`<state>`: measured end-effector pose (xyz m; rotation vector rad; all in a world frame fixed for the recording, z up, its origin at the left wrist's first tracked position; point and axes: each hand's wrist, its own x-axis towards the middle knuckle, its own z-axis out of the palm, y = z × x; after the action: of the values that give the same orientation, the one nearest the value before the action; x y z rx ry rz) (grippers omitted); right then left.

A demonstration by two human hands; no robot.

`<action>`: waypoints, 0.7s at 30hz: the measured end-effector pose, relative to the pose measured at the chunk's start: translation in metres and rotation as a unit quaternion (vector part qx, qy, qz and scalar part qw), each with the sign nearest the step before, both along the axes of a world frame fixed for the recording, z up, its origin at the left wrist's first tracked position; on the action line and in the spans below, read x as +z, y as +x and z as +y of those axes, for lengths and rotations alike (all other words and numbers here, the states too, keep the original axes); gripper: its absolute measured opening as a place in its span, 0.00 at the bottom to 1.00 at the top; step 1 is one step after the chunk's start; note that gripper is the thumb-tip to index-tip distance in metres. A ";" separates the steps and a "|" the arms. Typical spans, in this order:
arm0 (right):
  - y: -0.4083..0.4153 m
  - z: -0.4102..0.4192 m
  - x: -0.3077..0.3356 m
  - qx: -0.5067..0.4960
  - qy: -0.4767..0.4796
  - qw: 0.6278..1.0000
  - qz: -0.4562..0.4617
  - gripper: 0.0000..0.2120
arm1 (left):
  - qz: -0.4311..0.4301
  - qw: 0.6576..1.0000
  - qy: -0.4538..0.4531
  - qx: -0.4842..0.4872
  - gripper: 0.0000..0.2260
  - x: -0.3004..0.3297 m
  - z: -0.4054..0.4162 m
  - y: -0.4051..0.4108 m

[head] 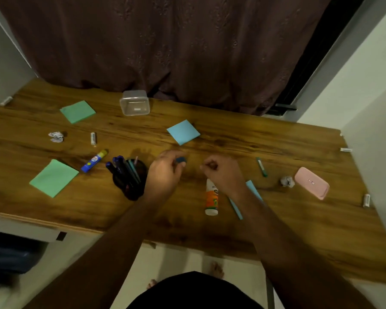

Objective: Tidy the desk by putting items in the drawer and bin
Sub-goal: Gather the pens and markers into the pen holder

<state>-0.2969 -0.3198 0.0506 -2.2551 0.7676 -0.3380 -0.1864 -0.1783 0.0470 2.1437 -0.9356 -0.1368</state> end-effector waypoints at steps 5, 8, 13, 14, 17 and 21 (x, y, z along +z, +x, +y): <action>-0.034 -0.059 -0.003 -0.029 0.012 0.999 0.017 0.06 | 0.071 0.981 0.169 0.061 0.22 -0.034 -0.048 0.019; -0.050 -0.091 -0.011 -0.058 -0.011 0.998 0.039 0.08 | 0.076 0.969 0.220 0.087 0.25 -0.044 -0.067 0.029; -0.074 -0.148 -0.018 -0.110 -0.037 0.989 0.090 0.07 | 0.079 0.952 0.273 0.112 0.22 -0.064 -0.083 0.030; -0.077 -0.157 -0.019 -0.118 -0.038 0.987 0.103 0.07 | 0.068 0.950 0.282 0.118 0.21 -0.067 -0.086 0.028; -0.082 -0.177 -0.025 -0.127 -0.031 0.984 0.122 0.11 | 0.032 0.945 0.294 0.141 0.18 -0.072 -0.089 0.023; -0.075 -0.190 -0.033 -0.103 -0.029 0.981 0.163 0.15 | 0.042 0.957 0.236 0.165 0.16 -0.071 -0.089 0.008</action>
<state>-0.3721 -0.5101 0.0178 -2.3211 1.1804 -0.0861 -0.1782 -0.2677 -0.0237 2.6773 -0.5144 -0.3076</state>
